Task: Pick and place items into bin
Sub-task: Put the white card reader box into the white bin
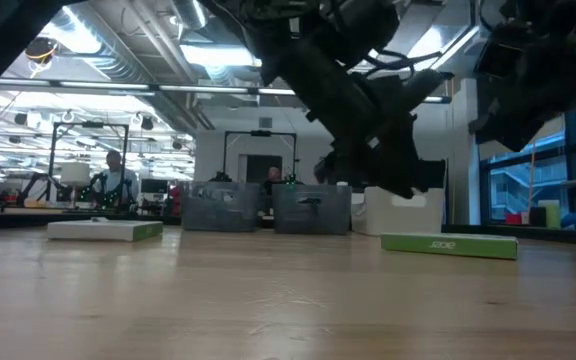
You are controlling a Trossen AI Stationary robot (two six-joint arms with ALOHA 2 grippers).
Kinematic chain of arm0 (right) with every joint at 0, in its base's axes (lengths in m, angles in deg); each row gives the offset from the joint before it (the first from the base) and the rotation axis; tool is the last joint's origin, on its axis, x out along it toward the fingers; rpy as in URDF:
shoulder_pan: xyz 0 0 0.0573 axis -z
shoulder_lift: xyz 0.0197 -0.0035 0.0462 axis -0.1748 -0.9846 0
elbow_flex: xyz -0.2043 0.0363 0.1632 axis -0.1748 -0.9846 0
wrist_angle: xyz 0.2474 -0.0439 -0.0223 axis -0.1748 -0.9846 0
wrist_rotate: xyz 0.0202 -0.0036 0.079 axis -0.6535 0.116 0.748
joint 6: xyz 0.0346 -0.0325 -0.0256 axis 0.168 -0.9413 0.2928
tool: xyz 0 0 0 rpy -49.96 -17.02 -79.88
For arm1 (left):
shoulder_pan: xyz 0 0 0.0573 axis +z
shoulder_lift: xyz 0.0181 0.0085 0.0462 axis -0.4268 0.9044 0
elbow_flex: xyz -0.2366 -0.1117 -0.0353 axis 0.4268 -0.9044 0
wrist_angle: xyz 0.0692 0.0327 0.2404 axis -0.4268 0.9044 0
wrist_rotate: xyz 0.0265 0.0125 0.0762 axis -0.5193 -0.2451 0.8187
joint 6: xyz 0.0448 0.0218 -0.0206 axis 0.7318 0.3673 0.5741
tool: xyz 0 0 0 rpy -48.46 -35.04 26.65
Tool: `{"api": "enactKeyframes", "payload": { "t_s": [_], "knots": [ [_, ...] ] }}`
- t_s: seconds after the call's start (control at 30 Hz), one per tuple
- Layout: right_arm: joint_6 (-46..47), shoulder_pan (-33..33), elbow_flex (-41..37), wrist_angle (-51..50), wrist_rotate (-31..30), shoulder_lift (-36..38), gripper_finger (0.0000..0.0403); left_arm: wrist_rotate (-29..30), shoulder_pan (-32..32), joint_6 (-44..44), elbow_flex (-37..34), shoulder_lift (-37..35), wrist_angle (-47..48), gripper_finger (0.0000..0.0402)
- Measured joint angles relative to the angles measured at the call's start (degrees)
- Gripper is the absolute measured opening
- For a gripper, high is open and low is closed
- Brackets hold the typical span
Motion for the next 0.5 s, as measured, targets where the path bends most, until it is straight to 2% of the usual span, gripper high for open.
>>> {"api": "enactKeyframes", "payload": {
  "t_s": [0.1, 0.27, 0.5],
  "knots": [
    [2.9, -3.1, 1.0, 0.0, -3.3, -3.2, 0.0170, 2.0, 0.0, 0.7, 0.0, -0.1, 2.1, 0.0100],
    [9.0, -7.0, 1.5, 0.0, -8.1, -7.6, 0.0170, 1.5, 0.0, 2.7, 0.0, -0.1, 2.9, 0.0100],
    [19.4, -10.7, 1.5, 0.2, -11.1, -12.3, 0.0170, 1.2, 0.0, 3.2, 0.0, 0.1, 2.9, 0.0100]
  ]
}}
